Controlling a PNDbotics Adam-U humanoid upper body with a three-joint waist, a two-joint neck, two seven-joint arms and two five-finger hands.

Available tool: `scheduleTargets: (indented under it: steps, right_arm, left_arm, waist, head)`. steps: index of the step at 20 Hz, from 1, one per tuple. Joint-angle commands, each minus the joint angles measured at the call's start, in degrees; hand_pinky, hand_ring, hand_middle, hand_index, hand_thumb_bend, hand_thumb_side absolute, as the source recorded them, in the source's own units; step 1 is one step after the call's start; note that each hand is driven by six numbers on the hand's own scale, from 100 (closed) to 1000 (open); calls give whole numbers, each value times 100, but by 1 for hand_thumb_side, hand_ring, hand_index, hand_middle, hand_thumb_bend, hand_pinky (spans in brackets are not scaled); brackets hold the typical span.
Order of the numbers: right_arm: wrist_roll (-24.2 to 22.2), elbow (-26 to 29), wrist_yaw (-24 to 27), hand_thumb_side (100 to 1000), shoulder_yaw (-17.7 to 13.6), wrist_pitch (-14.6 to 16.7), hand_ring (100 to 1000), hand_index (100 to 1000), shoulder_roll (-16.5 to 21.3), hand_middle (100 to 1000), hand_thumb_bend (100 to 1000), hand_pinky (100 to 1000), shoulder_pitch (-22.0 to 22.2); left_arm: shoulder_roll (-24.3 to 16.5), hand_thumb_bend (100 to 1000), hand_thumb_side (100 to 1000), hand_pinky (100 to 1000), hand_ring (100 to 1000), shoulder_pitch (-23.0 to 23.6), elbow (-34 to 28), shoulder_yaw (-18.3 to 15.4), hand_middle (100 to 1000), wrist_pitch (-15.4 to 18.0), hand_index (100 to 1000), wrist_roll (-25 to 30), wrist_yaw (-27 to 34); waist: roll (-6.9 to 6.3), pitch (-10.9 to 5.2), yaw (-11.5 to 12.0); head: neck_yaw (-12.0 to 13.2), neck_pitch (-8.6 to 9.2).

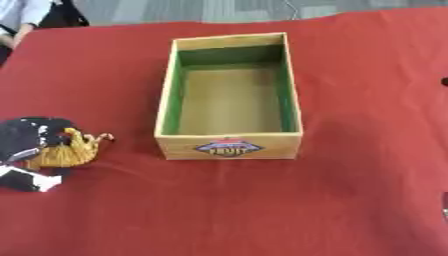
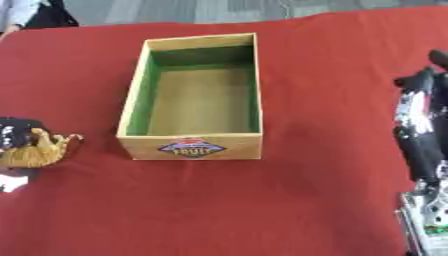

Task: Pick up objects on the table and place them in the box.

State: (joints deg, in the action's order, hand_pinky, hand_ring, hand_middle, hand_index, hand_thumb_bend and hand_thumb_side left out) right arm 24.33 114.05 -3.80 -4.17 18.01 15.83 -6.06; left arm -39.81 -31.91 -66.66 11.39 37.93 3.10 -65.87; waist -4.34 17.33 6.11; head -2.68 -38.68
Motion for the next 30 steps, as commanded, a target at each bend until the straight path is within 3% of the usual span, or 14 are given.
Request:
scheduleTargets:
  steps: [1, 11, 19, 30]
  right_arm:
    - [0, 54, 36, 402, -23, -7, 579, 780, 27, 401, 100, 938, -42]
    - [-6, 54, 46, 401, -24, -14, 579, 781, 37, 401, 100, 939, -42]
    - [-7, 54, 80, 401, -32, -3, 580, 781, 62, 402, 100, 938, -46]
    - [-18, 54, 91, 400, -36, 9, 580, 782, 70, 402, 100, 938, -43]
  left_arm:
    - [-84, 100, 275, 816, 909, 33, 34, 70, 820, -7, 617, 60, 20]
    - [-236, 100, 250, 800, 886, 184, -442, 13, 802, 221, 625, 521, 544]
    - [-505, 100, 249, 801, 888, 482, -1037, -141, 800, 202, 636, 696, 897]
    - [-784, 100, 245, 792, 874, 661, -1747, -423, 783, 162, 566, 448, 1036]
  waist:
    - [23, -72, -4]
    - [18, -80, 6]
    - [25, -93, 37]
    - [27, -95, 63]
  head:
    - [12, 30]
    - [5, 25]
    - [-22, 53]
    - [-83, 76]
